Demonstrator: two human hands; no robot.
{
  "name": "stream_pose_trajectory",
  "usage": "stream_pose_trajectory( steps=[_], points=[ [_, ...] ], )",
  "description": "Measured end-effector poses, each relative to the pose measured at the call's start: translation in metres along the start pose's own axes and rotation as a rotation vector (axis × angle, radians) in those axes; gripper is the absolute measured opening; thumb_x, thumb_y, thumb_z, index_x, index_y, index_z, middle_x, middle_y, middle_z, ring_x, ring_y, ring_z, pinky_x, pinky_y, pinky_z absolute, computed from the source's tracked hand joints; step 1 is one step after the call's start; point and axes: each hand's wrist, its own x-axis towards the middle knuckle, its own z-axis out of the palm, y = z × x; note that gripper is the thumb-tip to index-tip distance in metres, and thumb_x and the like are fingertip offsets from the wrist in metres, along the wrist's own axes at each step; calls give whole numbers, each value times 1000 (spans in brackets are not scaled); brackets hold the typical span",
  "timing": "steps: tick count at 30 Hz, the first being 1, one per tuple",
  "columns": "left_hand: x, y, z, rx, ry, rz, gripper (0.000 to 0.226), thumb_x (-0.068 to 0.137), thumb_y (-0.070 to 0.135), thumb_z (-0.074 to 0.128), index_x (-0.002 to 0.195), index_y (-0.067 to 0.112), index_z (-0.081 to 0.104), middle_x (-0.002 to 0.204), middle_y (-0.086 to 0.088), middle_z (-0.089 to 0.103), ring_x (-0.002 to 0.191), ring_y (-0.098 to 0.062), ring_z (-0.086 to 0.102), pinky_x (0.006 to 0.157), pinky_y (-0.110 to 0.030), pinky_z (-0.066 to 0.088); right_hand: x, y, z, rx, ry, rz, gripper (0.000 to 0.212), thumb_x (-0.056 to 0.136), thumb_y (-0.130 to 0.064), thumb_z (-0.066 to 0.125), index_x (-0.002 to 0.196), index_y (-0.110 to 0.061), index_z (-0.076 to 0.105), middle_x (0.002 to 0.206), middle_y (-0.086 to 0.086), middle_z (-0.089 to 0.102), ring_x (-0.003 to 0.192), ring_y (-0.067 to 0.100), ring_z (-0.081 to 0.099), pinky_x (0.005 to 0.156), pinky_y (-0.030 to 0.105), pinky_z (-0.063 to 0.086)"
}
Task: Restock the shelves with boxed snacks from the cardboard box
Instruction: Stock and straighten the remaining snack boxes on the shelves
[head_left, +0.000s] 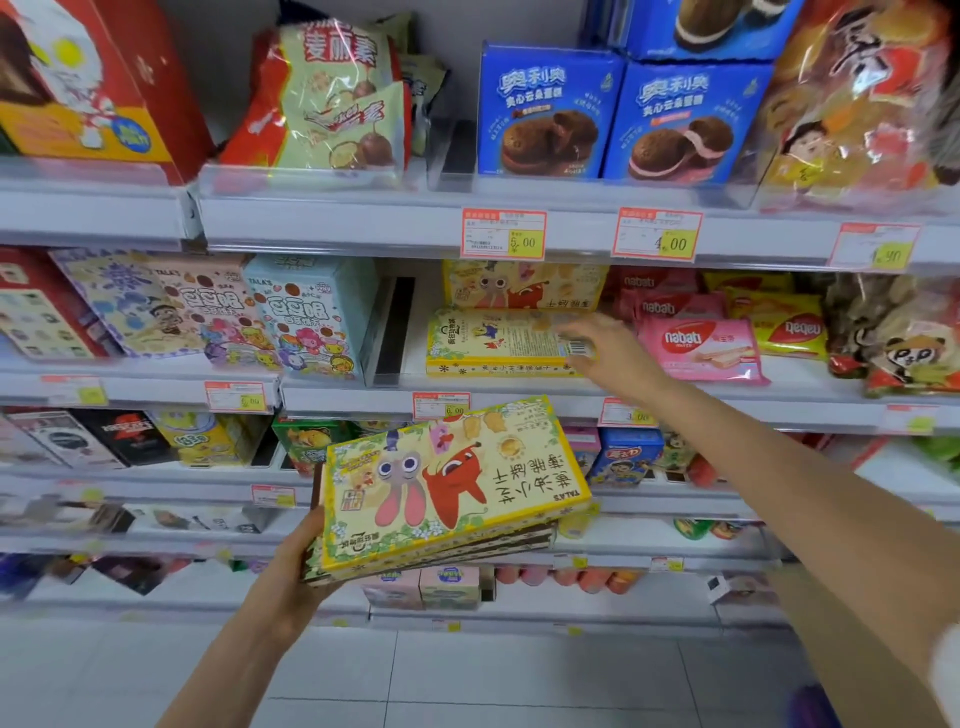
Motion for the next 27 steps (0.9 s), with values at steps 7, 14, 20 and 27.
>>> stream_pose_trajectory(
  steps=[7, 14, 20, 27],
  points=[
    [-9, 3, -21, 21, 35, 58, 29, 99, 27, 34, 107, 19, 61, 85, 1, 74, 69, -11, 70, 70, -34, 43, 45, -1, 2, -138, -339, 27, 82, 75, -40, 76, 144, -28, 34, 150, -1, 35, 137, 24, 33, 110, 33, 29],
    [-12, 2, -22, 31, 42, 62, 34, 99, 28, 33, 120, 16, 57, 88, 2, 74, 73, -10, 70, 64, -29, 48, 48, 6, -6, -387, -410, -68, 97, 69, -50, 76, 148, -32, 23, 154, 4, 26, 140, 27, 26, 110, 38, 27],
    [-12, 5, -14, 20, 32, 59, 35, 98, 27, 36, 123, 14, 57, 106, -7, 71, 82, -16, 70, 74, -36, 47, 44, 1, -13, -412, -400, -145, 84, 78, -38, 73, 147, -24, 27, 151, 4, 34, 134, 25, 38, 105, 30, 32],
    [-5, 6, -1, 33, 30, 54, 28, 97, 30, 40, 112, 18, 61, 93, -1, 73, 71, -9, 70, 69, -31, 45, 38, 1, -15, -395, -390, -125, 78, 80, -37, 72, 146, -30, 30, 148, 3, 38, 131, 25, 43, 104, 32, 34]
  ],
)
